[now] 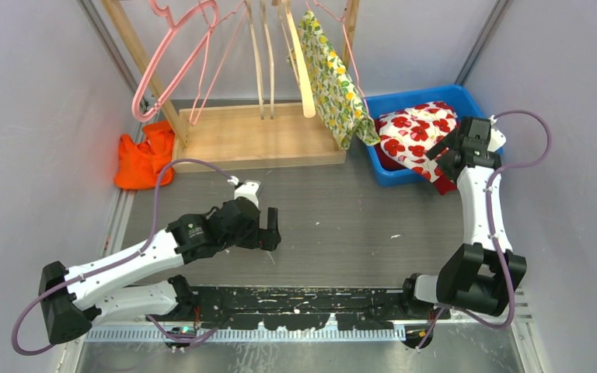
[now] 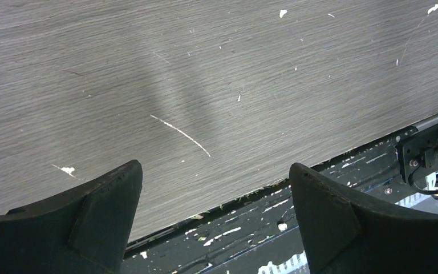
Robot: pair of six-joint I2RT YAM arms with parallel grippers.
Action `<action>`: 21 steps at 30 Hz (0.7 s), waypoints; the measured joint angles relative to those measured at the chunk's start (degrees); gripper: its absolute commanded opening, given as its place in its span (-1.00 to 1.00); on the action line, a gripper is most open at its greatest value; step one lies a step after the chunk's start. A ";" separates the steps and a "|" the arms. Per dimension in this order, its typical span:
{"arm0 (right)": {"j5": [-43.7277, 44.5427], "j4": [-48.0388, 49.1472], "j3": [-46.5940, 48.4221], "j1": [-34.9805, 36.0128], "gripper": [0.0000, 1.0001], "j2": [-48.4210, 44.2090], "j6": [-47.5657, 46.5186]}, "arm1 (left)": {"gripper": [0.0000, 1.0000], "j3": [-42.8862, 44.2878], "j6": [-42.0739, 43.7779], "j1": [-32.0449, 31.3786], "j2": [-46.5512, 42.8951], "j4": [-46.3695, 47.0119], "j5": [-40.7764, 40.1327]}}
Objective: Place the skirt on the hanger
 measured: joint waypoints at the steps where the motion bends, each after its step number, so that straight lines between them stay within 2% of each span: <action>1: -0.33 0.85 0.00 -0.17 0.67 0.98 0.26 | 0.99 0.00 0.11 0.00 -0.11 0.11 0.00; 6: -2.82 4.50 0.02 -0.37 0.46 5.44 1.95 | 0.99 0.00 0.68 0.00 -0.20 0.48 0.00; 9: -3.89 5.81 0.17 -0.37 -0.10 7.37 2.54 | 0.99 0.00 1.03 0.00 -0.20 0.52 -0.02; 14: -6.25 7.52 0.20 -0.37 -0.71 8.26 3.65 | 0.99 0.00 1.20 0.00 0.00 0.61 -0.02; 15: -6.80 8.00 0.20 -0.37 -0.89 8.24 3.89 | 0.99 0.00 1.20 0.00 0.13 0.61 -0.02; 16: -7.34 8.33 0.20 -0.37 -0.97 8.24 4.04 | 0.99 0.00 1.20 0.00 0.31 0.61 -0.02; 21: -10.27 8.68 0.20 -0.37 -0.98 5.88 4.31 | 0.99 0.00 1.22 0.00 0.96 0.57 -0.07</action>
